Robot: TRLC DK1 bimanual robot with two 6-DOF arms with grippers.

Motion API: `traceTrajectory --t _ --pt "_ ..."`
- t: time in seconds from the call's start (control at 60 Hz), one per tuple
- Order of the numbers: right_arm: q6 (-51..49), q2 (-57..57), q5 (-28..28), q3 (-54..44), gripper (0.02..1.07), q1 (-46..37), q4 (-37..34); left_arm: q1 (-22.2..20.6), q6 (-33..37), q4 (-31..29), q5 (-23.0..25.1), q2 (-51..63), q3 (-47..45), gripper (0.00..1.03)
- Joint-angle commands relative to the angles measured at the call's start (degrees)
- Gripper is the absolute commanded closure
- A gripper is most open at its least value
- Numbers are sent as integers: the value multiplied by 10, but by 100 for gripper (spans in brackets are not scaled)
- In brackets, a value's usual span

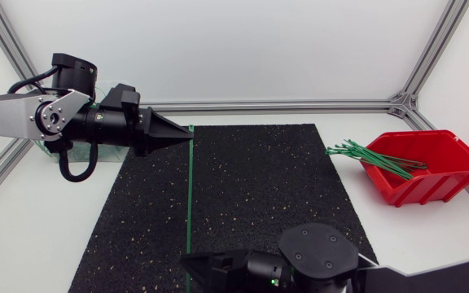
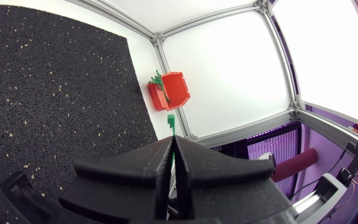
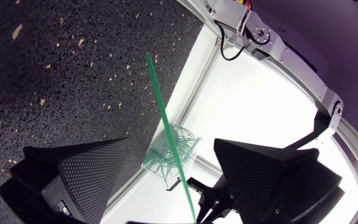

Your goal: Take a green cable tie from the red box, thread the tail through the head to close it, then place it in the transparent bin on the left.

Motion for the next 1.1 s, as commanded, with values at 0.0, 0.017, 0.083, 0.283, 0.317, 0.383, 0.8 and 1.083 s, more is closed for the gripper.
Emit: traceTrajectory --t 0.0,0.017,0.083,0.283,0.317,0.383,0.8,1.083 --pt "-13 28 3 0 10 13 23 2 16 -11 8 16 20 100" --pt "-12 31 4 1 12 15 25 2 17 -11 8 16 21 100" --pt "-12 38 15 6 13 24 25 3 21 -18 8 20 25 100" --pt "-12 61 19 18 21 34 25 6 31 -32 14 23 28 100" --pt "-12 61 19 21 25 34 25 7 38 -38 14 23 29 100" --pt "-12 63 20 26 32 34 25 9 42 -42 15 24 29 100" --pt "-10 72 18 39 64 38 27 14 59 -58 22 31 32 100" --pt "-7 87 19 48 69 41 32 13 61 -61 24 33 34 100"
